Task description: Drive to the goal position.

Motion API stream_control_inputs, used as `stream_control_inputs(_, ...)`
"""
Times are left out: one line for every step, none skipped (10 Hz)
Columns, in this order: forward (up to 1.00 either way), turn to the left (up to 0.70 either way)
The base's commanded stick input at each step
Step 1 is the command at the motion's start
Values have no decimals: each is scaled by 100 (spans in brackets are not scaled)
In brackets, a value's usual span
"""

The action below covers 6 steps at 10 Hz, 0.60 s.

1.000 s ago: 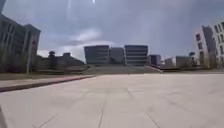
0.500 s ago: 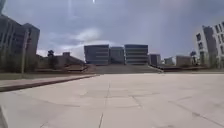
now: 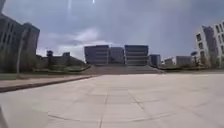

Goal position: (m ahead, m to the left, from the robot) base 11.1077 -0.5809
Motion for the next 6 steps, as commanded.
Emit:
stream_control_inputs(100, 0)
stream_control_inputs(100, 0)
stream_control_inputs(100, 0)
stream_control_inputs(100, 0)
stream_control_inputs(100, 0)
stream_control_inputs(100, 0)
